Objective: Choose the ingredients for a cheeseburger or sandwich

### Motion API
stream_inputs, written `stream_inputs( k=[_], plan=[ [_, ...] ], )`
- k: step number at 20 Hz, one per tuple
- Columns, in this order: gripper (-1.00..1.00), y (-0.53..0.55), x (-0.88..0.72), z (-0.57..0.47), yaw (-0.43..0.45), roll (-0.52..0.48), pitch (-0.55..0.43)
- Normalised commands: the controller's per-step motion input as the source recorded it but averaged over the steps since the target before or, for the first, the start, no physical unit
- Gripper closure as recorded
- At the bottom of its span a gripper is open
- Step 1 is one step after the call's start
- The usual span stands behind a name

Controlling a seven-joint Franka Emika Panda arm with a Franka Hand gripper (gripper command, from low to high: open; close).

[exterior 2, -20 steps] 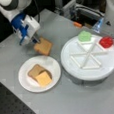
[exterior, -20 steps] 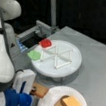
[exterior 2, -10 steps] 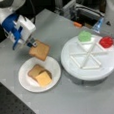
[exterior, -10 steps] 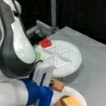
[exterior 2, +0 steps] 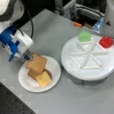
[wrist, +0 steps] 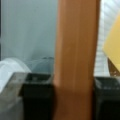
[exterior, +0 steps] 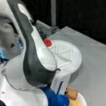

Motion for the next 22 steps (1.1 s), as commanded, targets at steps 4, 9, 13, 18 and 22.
stream_inputs(
  k=[4,9,13,18,22],
  plan=[
    [1.00,-0.03,0.29,-0.06,0.053,0.033,0.041],
    [1.00,-0.05,0.15,-0.17,0.007,0.044,-0.035],
    [1.00,0.00,0.03,-0.24,-0.051,0.008,-0.082],
    [1.00,0.03,-0.12,-0.13,-0.057,0.010,-0.111],
    [1.00,0.01,-0.25,-0.05,-0.058,0.026,-0.133]
  ],
)
